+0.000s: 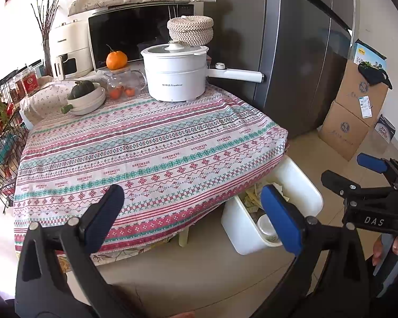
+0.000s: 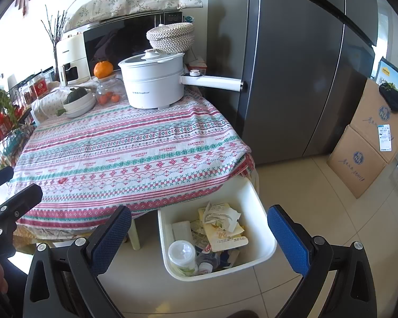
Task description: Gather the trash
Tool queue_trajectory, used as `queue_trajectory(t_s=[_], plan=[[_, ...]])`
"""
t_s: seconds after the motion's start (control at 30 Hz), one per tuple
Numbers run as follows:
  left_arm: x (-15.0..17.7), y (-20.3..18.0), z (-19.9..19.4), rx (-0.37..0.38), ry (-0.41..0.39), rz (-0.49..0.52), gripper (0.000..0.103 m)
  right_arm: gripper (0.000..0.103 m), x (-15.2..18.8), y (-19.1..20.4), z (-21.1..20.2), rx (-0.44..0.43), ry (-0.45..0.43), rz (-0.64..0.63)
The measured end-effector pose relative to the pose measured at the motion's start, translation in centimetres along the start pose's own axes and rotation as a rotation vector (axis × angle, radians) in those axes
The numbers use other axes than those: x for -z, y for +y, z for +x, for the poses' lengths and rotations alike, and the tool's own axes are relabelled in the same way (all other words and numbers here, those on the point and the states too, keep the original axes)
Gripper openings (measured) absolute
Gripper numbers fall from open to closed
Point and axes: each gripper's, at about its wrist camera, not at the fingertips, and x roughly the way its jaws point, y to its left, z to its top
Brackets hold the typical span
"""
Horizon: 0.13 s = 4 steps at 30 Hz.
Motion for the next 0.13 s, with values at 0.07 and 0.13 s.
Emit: queue_trajectory(t_s=[0.07,0.13], plan=[[0.0,0.06,0.13,0.003,0.007,-0.003,0.102,0.103,-0.02,-0.04,0.04,-0.001,0.0,0.0],[-0.08,0.17,0.25,0.009,0.016,-0.009,0.102,0.103,0.01,-0.01,0.04,-0.001,0.0,-0.001]])
